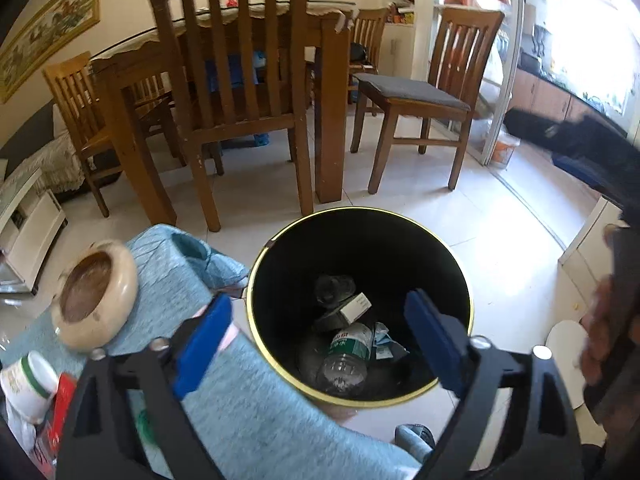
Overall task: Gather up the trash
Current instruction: 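Carry the cup and mask to the black bin and release both, then move both tools back over the table toward the remaining trash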
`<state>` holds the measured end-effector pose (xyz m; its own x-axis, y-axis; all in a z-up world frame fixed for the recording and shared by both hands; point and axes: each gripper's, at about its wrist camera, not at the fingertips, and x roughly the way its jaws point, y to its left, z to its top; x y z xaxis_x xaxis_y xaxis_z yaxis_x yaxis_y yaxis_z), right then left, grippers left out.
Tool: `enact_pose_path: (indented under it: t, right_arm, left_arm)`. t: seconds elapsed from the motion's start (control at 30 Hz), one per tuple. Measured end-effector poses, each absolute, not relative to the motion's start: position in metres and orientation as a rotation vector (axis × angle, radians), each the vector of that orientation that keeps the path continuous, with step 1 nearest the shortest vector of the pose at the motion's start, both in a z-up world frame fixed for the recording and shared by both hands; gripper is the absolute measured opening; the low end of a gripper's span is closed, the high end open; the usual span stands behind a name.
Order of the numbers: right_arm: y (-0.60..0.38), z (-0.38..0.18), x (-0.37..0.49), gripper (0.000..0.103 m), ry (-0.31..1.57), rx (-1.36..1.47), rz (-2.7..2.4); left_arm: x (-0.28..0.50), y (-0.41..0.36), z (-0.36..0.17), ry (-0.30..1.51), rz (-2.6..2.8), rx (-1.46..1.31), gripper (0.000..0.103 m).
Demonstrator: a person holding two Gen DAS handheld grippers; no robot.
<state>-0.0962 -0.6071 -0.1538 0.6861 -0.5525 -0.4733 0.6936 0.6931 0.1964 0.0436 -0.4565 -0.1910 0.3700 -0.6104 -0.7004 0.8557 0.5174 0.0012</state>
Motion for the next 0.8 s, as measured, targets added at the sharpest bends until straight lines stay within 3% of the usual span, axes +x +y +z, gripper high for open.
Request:
enact_pose_path:
  t: [0.1,0.3,0.5,0.63,0.8]
  right_arm:
    - [-0.591,-0.151,-0.084,0.1,0.431,0.282,-0.761]
    - [-0.549,-0.151,-0.05,0.1,0.492,0.111,-0.8]
    - [-0.506,-0.165,-0.02,0.1,0.576,0.266,-0.514]
    - [-0.44,-0.16,-0.015,0.1,0.515,0.275,-0.27]
    - [-0.37,-0.179,0.011,0.1,0.665,0.296,-0.063]
  left_arm:
    - [0.042,-0.424,-0.181,0.678,-0.924,0.389,0.1]
    - [0.041,-0.338,-0.158,0.586,-0.731,0.383,0.1]
    - [0.058,-0.232,-0.146,0.558,-0.424,0.339,0.1]
    - [0.074,-0.17,-0.135,0.583,-0.277,0.263,0.1]
    - [0.078,-0.111,-0.114,0.554,-0.16,0.2,0.1]
